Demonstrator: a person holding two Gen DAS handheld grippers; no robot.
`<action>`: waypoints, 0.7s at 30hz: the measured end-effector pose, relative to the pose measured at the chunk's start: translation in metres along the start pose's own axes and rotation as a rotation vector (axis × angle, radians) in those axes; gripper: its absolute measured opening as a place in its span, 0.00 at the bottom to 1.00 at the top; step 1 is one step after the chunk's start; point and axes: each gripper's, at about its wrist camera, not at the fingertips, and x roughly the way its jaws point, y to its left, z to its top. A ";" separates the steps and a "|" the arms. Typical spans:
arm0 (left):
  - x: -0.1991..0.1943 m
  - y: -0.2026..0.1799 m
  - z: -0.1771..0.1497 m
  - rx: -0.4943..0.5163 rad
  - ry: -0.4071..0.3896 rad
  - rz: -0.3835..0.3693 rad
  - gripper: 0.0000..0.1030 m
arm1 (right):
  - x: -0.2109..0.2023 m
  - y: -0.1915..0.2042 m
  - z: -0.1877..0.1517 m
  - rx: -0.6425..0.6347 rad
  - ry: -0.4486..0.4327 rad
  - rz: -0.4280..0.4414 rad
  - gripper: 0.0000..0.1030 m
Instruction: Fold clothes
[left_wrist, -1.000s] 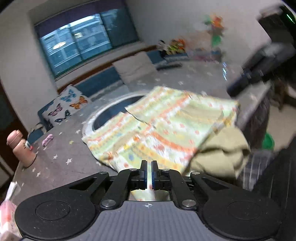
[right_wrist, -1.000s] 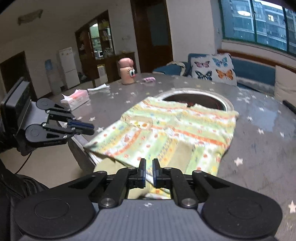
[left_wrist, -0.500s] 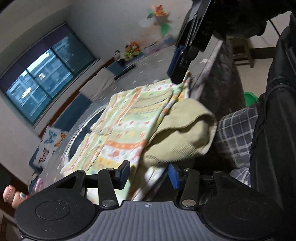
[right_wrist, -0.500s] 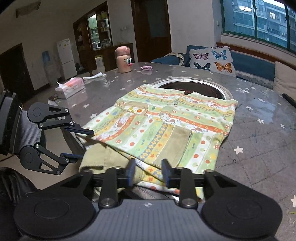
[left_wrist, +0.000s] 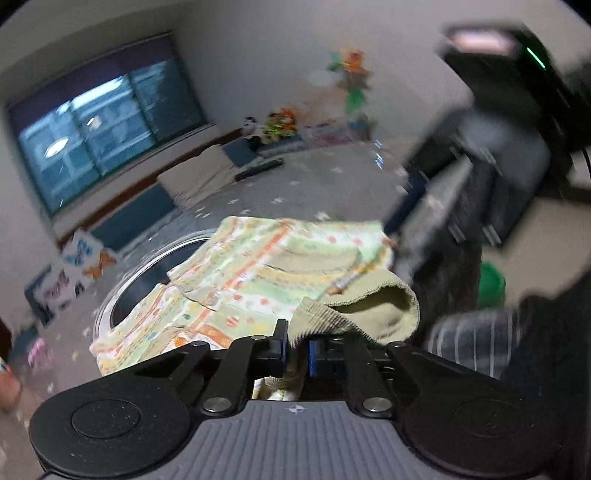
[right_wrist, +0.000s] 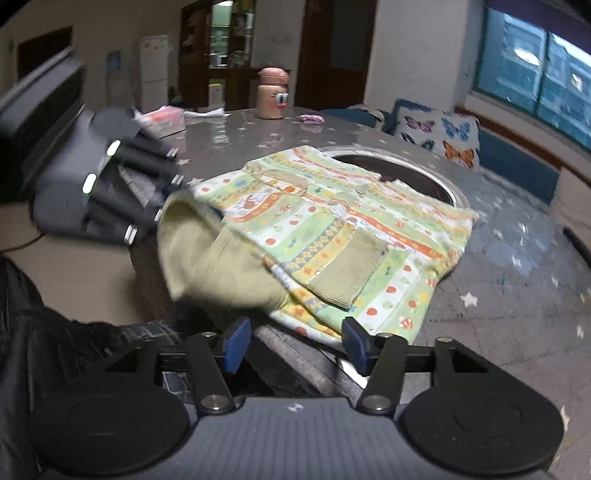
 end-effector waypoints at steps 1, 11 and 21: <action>0.001 0.006 0.003 -0.030 0.000 -0.006 0.11 | 0.001 0.003 0.001 -0.029 -0.009 -0.004 0.63; 0.009 0.036 0.013 -0.189 0.011 -0.048 0.14 | 0.040 0.008 0.025 -0.081 -0.097 0.039 0.45; -0.021 0.033 -0.009 -0.206 0.025 0.059 0.44 | 0.047 -0.031 0.053 0.169 -0.117 0.137 0.14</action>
